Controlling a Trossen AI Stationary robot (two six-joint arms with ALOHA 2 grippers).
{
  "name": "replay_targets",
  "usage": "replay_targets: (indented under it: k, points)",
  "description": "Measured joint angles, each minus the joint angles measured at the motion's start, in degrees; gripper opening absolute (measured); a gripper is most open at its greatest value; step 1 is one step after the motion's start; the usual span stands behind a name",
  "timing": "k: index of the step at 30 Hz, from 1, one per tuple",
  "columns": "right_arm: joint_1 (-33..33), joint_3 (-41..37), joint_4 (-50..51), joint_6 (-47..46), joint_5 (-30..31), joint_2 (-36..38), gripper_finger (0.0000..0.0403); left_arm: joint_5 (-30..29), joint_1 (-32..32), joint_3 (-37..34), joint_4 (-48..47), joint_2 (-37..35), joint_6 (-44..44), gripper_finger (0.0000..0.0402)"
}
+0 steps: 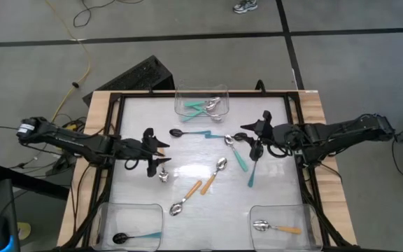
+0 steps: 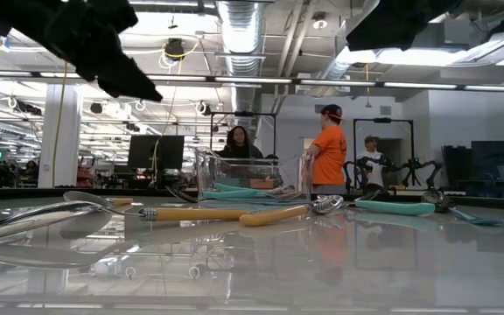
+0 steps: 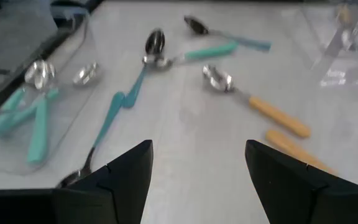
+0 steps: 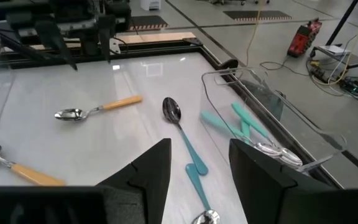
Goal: Sort silverware by color (type)
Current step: Put the left orange spoon into the bottom right transparent bin
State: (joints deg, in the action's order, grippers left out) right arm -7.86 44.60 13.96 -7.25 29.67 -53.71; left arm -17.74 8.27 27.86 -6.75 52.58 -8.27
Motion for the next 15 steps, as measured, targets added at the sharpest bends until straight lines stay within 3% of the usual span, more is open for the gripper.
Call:
replay_targets:
  k: [11,15]
  points:
    - [0.0,0.0,0.1,-1.0,0.0,0.0,0.0187,3.2,0.1,0.0,0.6,5.5,-3.9,0.0243]
    - [0.0,0.0,0.1,-1.0,0.0,0.0,0.0187,7.3,2.0,0.0,-0.8,5.5,0.0,0.0243]
